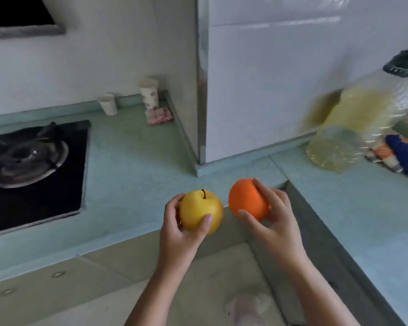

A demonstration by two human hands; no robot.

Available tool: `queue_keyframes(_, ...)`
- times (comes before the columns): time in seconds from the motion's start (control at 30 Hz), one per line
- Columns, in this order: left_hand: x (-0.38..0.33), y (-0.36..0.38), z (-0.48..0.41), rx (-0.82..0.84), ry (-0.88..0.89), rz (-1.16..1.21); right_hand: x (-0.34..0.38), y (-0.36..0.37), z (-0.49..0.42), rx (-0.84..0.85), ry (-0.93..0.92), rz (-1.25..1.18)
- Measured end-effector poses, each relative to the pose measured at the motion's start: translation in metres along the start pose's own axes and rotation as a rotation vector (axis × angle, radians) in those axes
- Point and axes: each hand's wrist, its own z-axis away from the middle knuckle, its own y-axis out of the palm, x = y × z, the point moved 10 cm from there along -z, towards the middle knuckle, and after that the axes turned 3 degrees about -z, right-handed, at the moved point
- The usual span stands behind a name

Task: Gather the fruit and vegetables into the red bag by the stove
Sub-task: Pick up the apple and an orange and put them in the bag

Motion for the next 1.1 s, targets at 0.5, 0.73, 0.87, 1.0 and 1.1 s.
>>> queue_keyframes(0.5, 0.031, -0.293, 0.045, -0.621, -0.108, 0.020, 0.112, 0.290, 0.006, 0.565, -0.216, -0.112)
queue_keyframes(0.73, 0.024, -0.413, 0.021, -0.813, -0.140, -0.107, 0.159, 0.436, -0.003, 0.755, -0.245, -0.191)
queue_keyframes(0.87, 0.020, -0.482, 0.036, -0.983, -0.152, -0.192, 0.202, 0.519, 0.014, 0.931, -0.315, -0.273)
queue_keyframes(1.0, 0.024, -0.540, 0.076, -1.158, -0.207, -0.217, 0.237, 0.590, 0.053, 1.107, -0.364, -0.300)
queue_keyframes(1.1, 0.029, -0.576, 0.107, -1.263, -0.239, -0.212, 0.253, 0.632, 0.091, 1.204, -0.384, -0.328)
